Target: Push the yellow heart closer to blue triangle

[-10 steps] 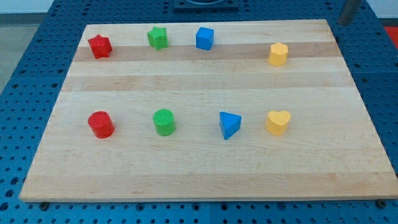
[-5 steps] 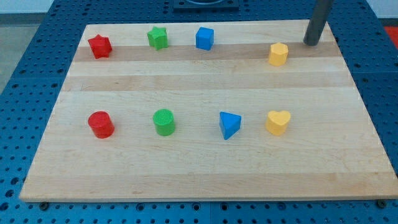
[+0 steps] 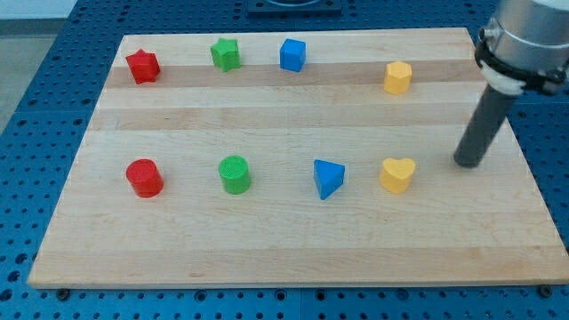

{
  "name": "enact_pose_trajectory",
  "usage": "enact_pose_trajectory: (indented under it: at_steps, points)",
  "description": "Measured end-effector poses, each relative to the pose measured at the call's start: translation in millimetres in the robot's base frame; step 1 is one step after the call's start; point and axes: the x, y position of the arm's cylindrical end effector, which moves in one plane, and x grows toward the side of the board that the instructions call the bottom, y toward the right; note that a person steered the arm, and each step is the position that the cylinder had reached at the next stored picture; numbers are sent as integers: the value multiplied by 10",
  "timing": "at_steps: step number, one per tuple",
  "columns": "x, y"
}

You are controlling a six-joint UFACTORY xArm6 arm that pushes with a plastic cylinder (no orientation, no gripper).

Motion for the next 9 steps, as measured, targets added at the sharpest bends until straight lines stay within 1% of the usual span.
enact_pose_trajectory:
  at_steps: [1,2,3,4,5,6,7,8,9]
  points:
    - [341,3]
    - [231,-195]
    - [-15,-463]
    - [-15,-463]
    - [-100,-780]
    - [-100,-832]
    - [-180,-1008]
    - [-491,-1494]
    - [-491,-1494]
